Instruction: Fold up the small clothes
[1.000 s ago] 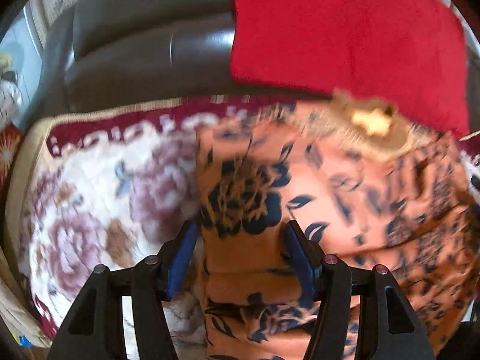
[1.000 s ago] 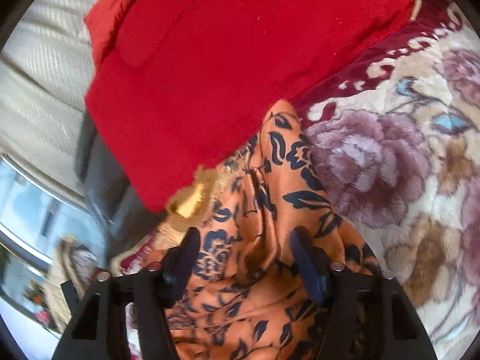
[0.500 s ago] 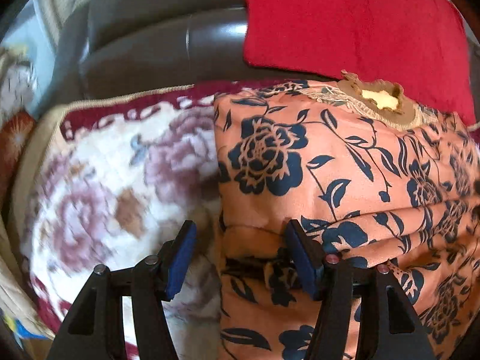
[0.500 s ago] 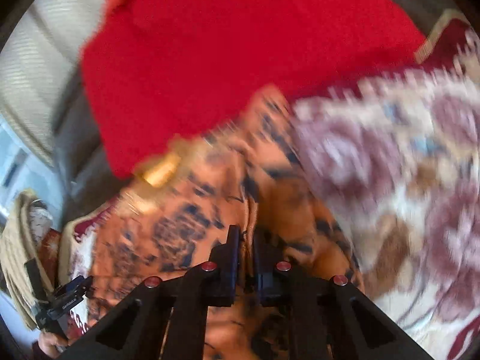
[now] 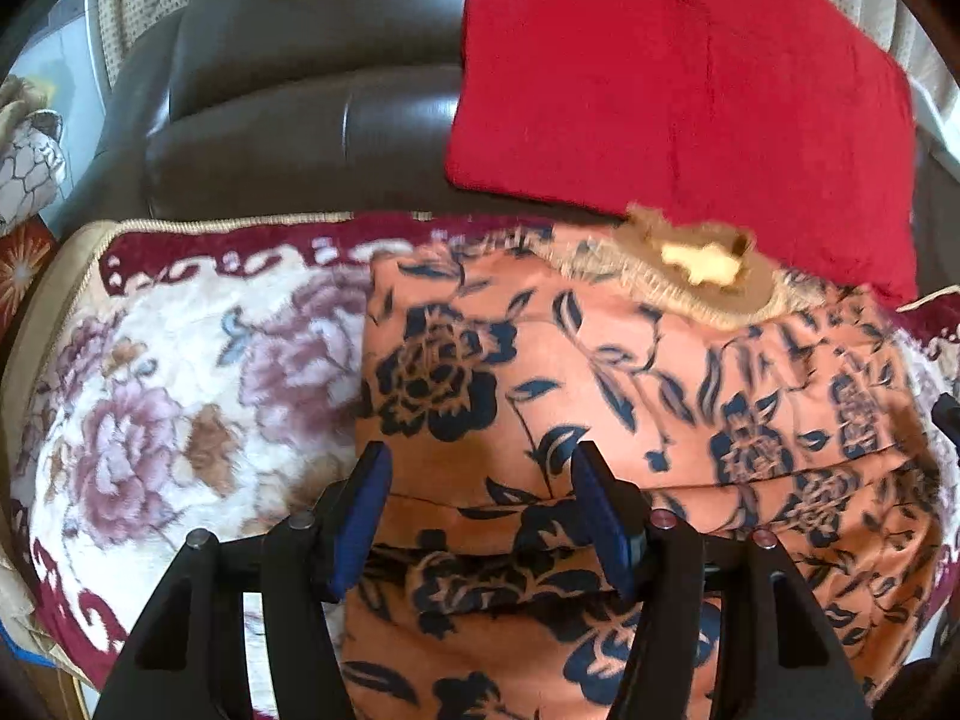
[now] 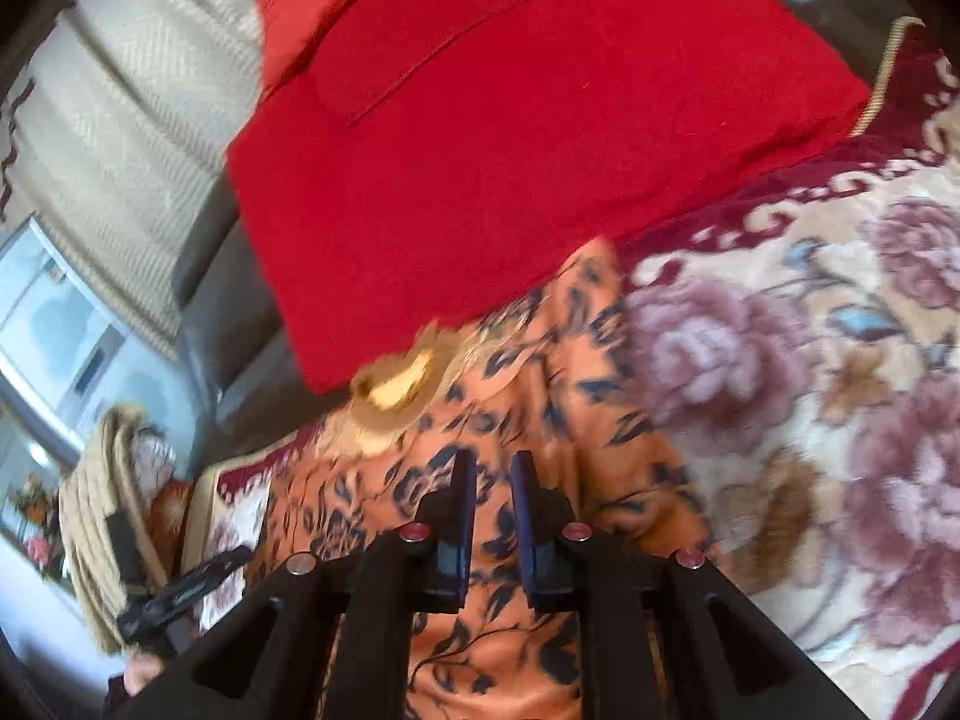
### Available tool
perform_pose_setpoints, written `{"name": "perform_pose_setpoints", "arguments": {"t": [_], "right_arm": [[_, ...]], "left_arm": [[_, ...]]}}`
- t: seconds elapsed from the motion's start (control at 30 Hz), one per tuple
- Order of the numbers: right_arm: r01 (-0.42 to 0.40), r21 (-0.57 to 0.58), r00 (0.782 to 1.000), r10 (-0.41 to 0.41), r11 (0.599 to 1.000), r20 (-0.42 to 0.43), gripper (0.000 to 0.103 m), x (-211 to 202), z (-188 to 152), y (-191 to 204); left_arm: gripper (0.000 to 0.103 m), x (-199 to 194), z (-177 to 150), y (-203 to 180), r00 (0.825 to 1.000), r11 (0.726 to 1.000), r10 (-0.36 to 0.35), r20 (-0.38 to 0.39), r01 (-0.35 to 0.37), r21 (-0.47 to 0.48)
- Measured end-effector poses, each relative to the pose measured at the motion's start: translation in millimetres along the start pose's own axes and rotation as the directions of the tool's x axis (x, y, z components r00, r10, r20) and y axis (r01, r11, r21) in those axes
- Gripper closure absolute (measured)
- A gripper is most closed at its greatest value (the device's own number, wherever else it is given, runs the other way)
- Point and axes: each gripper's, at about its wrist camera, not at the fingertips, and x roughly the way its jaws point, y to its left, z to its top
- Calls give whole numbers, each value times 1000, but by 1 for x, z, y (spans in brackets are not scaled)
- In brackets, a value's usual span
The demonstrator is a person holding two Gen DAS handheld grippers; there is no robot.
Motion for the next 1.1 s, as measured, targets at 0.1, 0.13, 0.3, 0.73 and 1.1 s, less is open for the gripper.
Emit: {"name": "perform_pose_setpoints", "arguments": {"t": [0.1,0.13,0.3,0.73,1.1], "right_arm": [[91,-12,986,-92,996,-142,88,30,-8,-3],[99,-3,980,-98,995,-174,89,36,-10,-6],[59,-4,991,-60,998,-118,88,28,1,2],[112,45,987,-105,993,-124,89,65,31,-9],[70,-23,973,-73,997,-218,82,73,10,8]], "left_arm": [[37,18,-6,0,998,1000,25,-50,-24,11],[36,15,-7,-2,999,999,29,-41,-29,13],[34,-2,-1,-2,999,999,29,-14,-28,33],[25,42,33,-19,987,990,131,-90,-125,72],[24,19,-8,-47,986,974,164,4,-162,158]]}}
